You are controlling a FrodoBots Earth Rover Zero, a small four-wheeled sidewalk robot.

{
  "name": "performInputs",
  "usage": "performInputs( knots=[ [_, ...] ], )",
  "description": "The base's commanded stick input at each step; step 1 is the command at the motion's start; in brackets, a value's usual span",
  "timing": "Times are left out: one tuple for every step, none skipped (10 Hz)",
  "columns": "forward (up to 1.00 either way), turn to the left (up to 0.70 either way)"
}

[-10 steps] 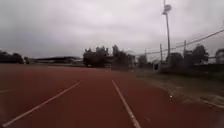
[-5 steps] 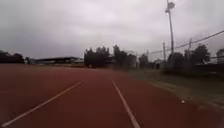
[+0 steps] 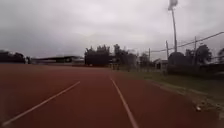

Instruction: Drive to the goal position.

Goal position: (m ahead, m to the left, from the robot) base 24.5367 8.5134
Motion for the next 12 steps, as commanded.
performInputs(
  knots=[
    [0.70,0.00],
    [0.70,0.00],
    [0.70,0.00],
    [0.70,0.00],
    [0.70,0.00],
    [0.70,0.00],
    [0.70,0.00],
    [0.70,0.00],
    [0.70,0.00],
    [0.70,0.00],
    [0.70,0.00],
    [0.70,0.00]
  ],
)
